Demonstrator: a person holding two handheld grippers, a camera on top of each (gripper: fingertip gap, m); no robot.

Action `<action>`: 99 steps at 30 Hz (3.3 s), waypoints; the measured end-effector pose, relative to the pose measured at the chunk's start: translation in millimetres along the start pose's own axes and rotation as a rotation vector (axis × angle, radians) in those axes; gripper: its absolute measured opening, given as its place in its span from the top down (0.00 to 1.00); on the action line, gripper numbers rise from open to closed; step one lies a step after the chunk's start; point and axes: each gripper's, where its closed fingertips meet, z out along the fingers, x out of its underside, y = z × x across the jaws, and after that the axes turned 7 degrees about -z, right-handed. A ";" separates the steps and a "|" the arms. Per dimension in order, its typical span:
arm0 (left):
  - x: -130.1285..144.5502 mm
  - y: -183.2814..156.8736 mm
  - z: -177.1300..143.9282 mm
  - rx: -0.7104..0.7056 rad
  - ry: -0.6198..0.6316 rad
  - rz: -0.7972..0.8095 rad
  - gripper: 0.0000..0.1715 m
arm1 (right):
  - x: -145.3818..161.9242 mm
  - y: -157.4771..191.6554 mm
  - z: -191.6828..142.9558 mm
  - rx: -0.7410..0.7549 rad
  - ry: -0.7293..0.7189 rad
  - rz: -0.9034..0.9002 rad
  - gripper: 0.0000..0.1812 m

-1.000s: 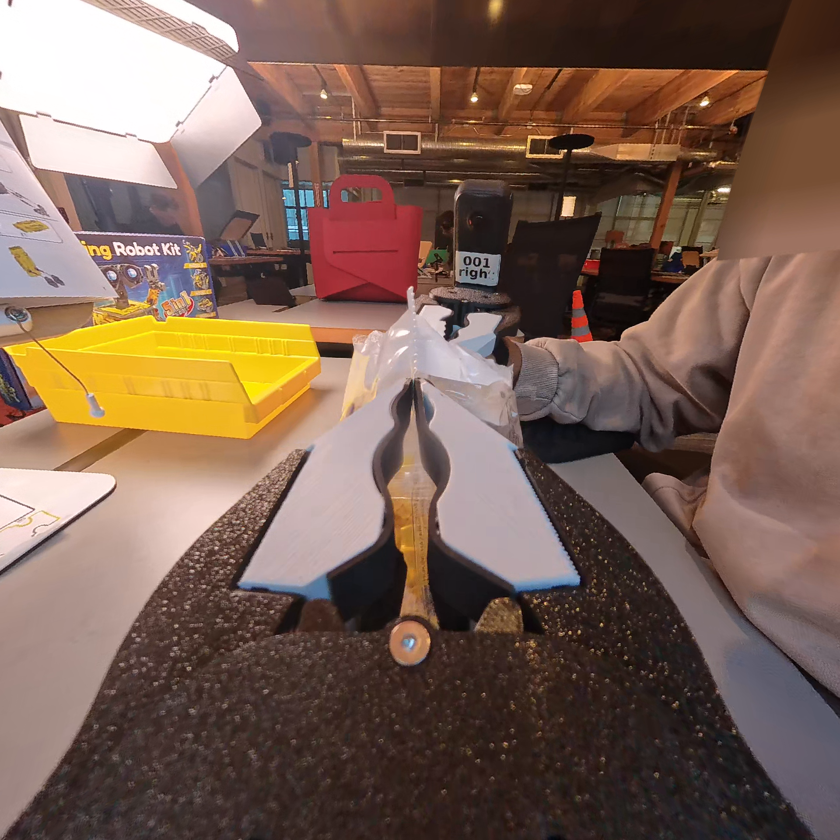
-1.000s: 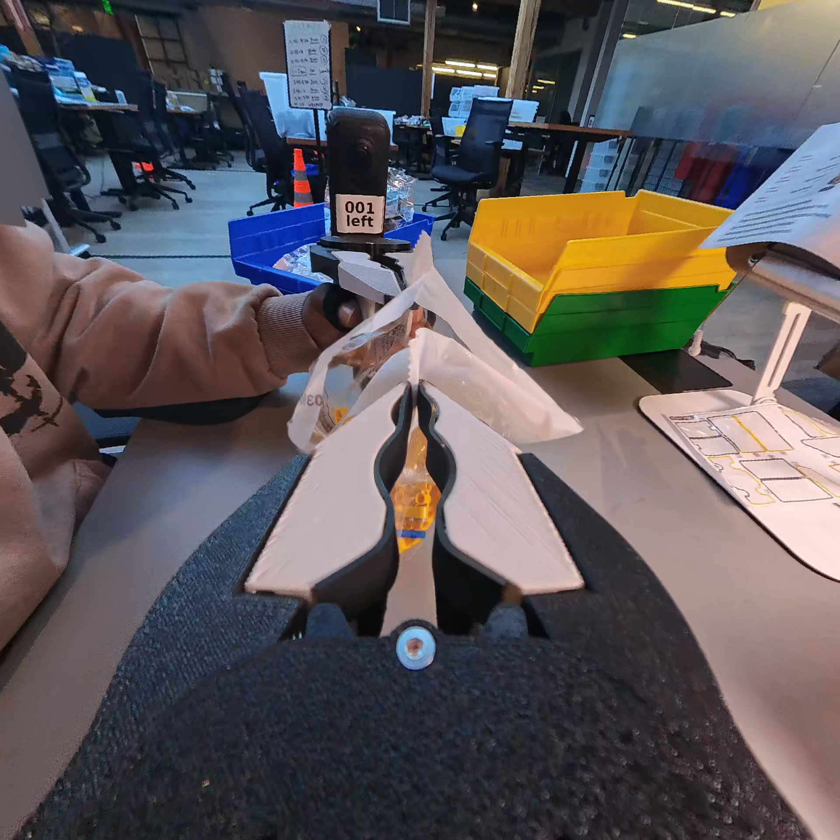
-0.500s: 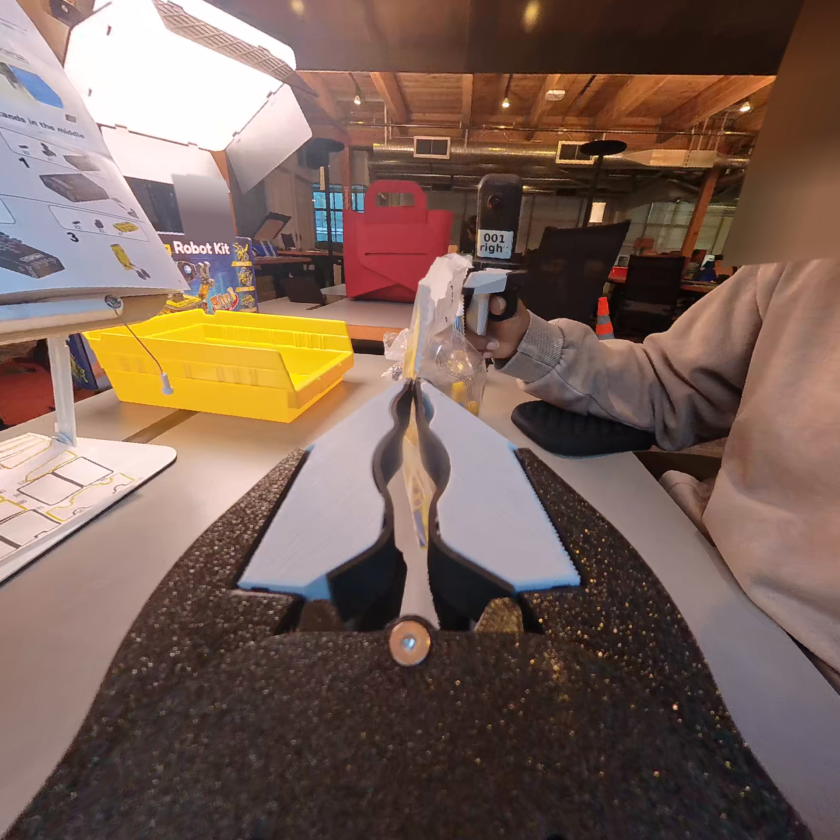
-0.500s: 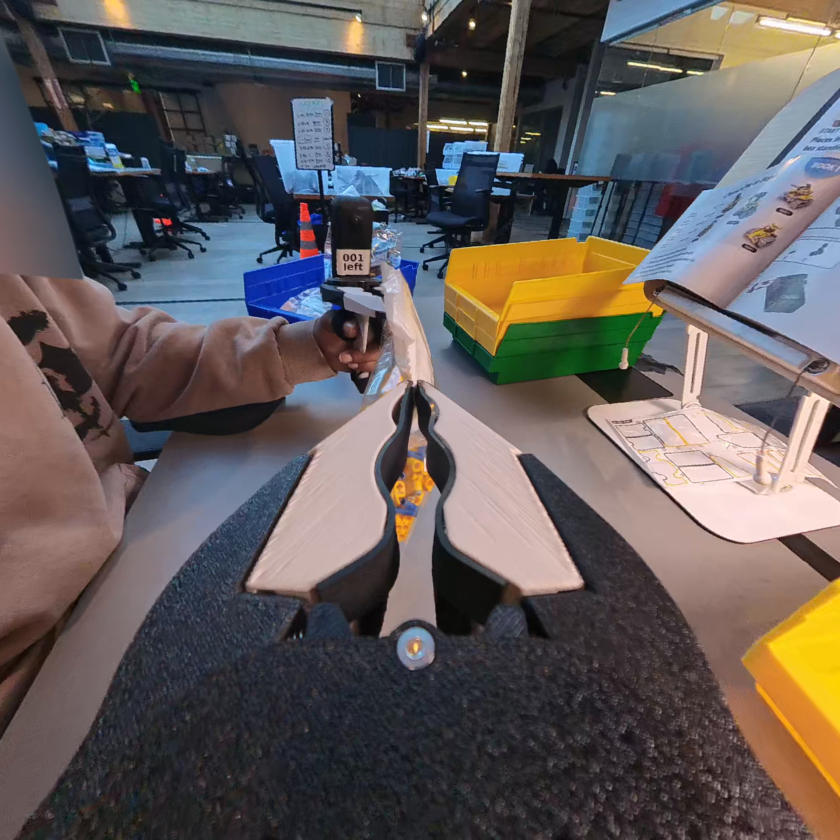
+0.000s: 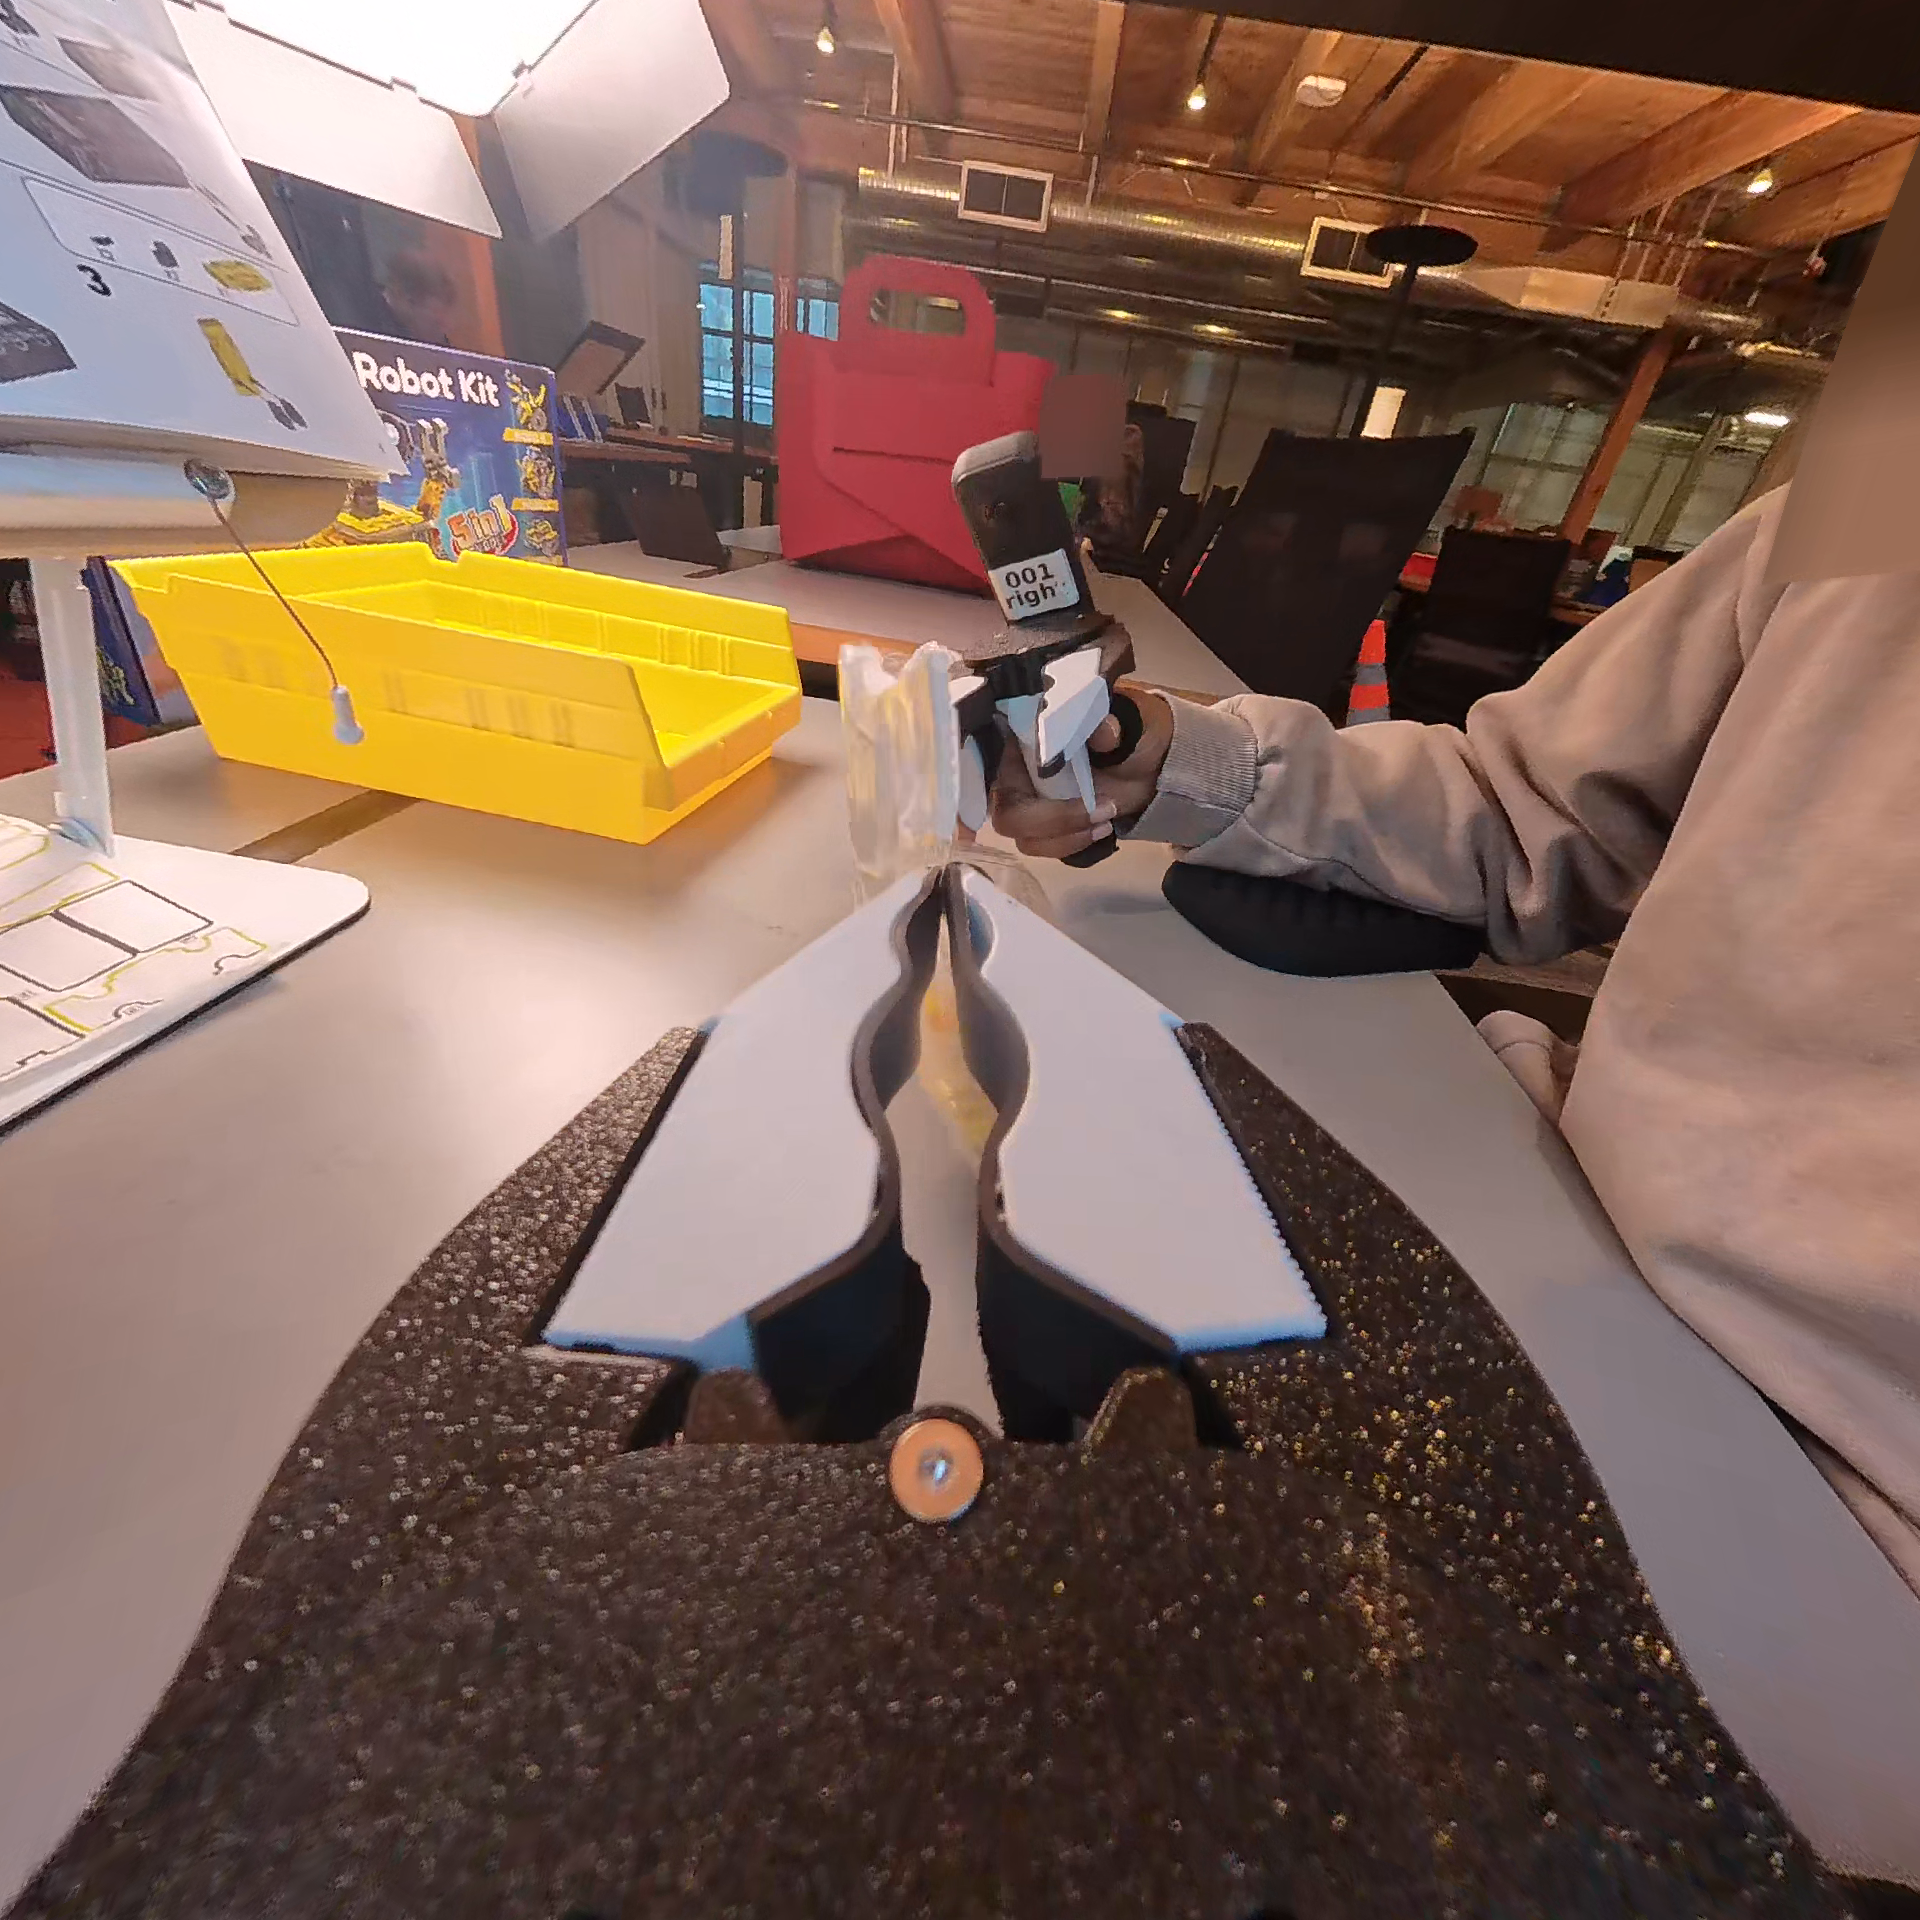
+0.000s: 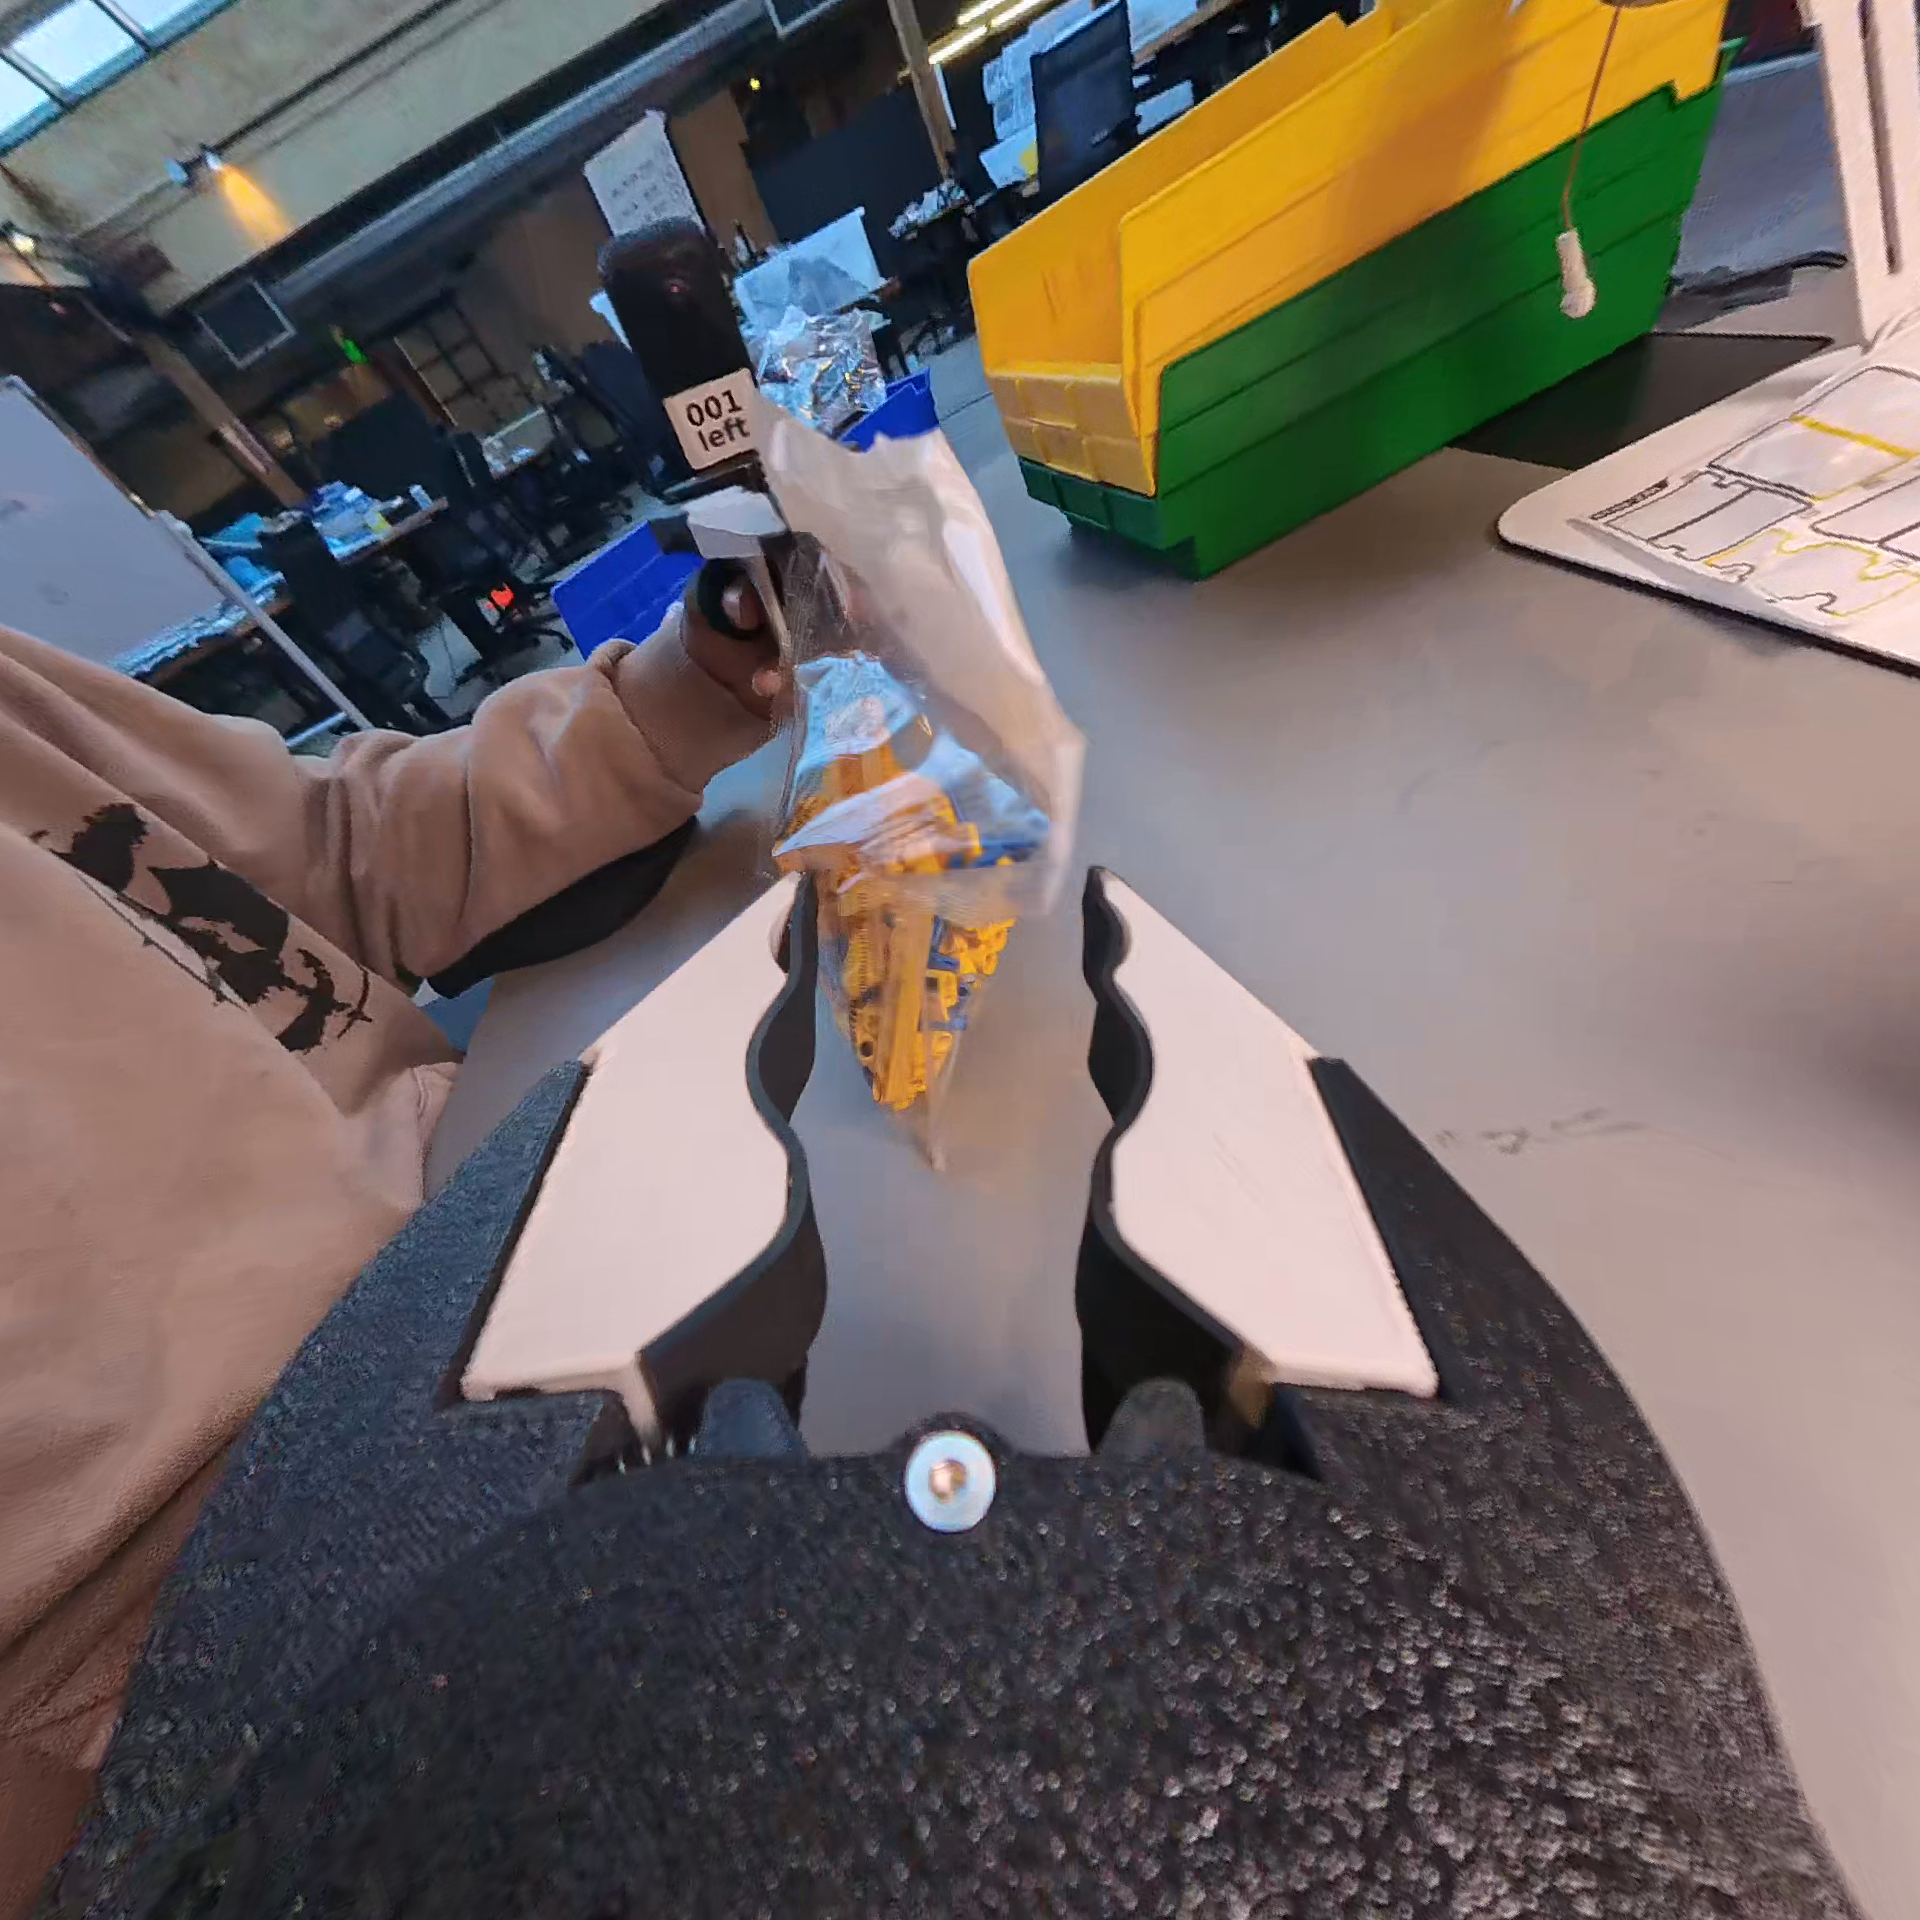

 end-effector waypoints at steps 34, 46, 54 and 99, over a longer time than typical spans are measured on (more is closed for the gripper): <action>44.2 -20.7 32.6 0.130 0.248 -0.098 0.96 | -23.5 39.6 -15.7 -0.054 0.002 -0.280 1.00; 42.6 -11.8 24.5 0.100 0.214 -0.161 0.96 | 28.3 39.5 18.0 -0.048 0.201 -0.366 0.87; 40.6 -11.7 12.4 0.100 0.223 -0.109 1.00 | 12.7 29.9 -11.7 -0.075 0.098 -0.296 1.00; 25.8 -31.0 11.5 0.030 0.275 0.118 1.00 | -27.1 45.0 2.1 -0.090 0.001 -0.372 1.00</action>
